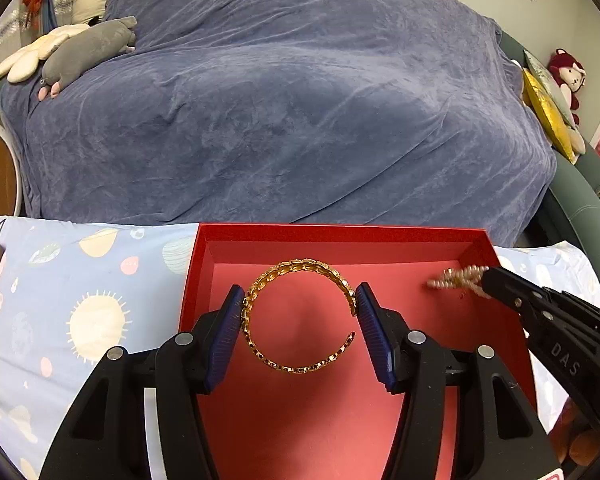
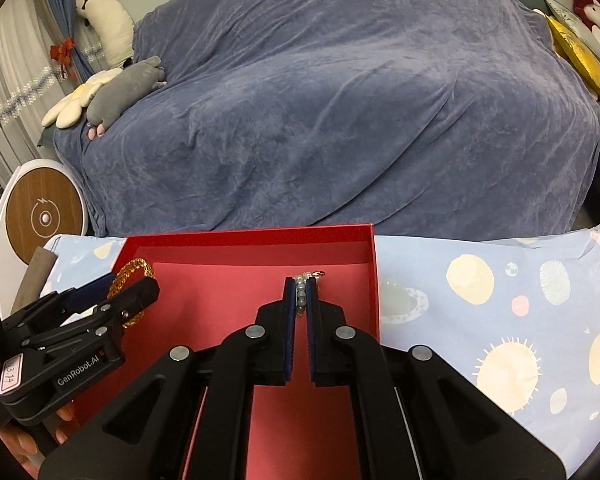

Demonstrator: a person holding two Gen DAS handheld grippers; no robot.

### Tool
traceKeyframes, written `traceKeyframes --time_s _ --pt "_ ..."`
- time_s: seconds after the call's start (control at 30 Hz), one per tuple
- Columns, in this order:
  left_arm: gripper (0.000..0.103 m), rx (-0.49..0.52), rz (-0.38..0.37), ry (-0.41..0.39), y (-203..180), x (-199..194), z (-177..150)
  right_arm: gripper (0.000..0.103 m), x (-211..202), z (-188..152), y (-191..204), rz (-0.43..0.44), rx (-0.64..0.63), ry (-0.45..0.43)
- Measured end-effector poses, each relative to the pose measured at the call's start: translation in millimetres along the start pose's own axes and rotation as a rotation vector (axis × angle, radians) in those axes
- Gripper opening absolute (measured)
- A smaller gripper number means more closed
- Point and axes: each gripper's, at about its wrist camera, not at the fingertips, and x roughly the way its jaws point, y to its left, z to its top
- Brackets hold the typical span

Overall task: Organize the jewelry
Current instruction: 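Carry the bangle and pearl earring with both grippers over the red box, then open both grippers to drop the bangle and pearl earring into the box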

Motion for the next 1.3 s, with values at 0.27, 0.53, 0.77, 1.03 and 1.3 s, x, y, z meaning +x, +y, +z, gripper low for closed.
traceKeyframes --time_s 0.27,0.53,0.77,1.03,1.3 --pt "0.069 -0.035 -0.011 -0.044 12.8 -39.8 -15.6 0.025 -59.1 -22.2 -15.3 0.049 0.049 -0.068" --pt "0.07 -0.044 -0.028 -0.076 29.0 -126.3 -75.1 0.043 -153.1 -82.5 -14.0 0.105 0.067 -0.095" --pt "0.071 -0.041 0.009 -0.074 25.6 -167.0 -141.2 0.046 -191.2 -144.5 -13.0 0.088 0.083 -0.088" --pt "0.072 -0.043 0.021 -0.012 23.0 -167.2 -212.1 0.047 -192.0 -205.7 -6.7 0.084 0.062 -0.015" --pt "0.072 0.078 -0.027 0.005 1.5 -157.6 -239.0 0.048 -190.9 -228.9 5.4 0.034 -0.047 0.016"
